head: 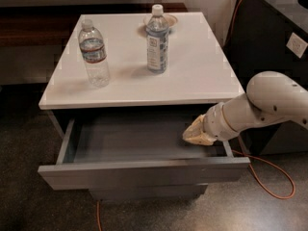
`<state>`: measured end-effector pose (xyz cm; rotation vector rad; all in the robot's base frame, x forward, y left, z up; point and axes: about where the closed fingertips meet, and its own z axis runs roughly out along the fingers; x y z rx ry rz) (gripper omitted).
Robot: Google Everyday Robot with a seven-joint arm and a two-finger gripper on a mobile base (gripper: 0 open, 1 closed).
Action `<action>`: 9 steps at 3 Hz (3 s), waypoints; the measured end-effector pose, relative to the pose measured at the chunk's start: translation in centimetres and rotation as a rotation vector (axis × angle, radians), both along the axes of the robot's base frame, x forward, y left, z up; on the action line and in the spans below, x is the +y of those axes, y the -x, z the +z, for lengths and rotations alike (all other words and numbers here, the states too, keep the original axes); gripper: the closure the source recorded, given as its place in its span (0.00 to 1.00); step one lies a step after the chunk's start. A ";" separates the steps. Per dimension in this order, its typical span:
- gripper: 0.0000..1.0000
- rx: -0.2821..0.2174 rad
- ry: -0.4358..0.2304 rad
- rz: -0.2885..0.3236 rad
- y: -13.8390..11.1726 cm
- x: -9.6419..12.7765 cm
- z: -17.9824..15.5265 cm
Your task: Place blue plastic bottle into top drawer
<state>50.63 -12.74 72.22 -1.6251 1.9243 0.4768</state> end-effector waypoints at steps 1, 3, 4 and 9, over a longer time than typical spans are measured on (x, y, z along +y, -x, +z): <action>0.96 0.009 0.061 0.005 -0.1 1.2 -2.4; 1.00 0.039 0.100 0.011 1.5 2.9 -5.7; 1.00 0.050 0.089 0.021 3.0 3.5 -5.9; 1.00 0.129 0.026 0.109 15.0 6.2 -4.0</action>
Offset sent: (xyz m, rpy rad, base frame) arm -0.0055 0.0284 -0.0695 -0.1359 0.0404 0.0060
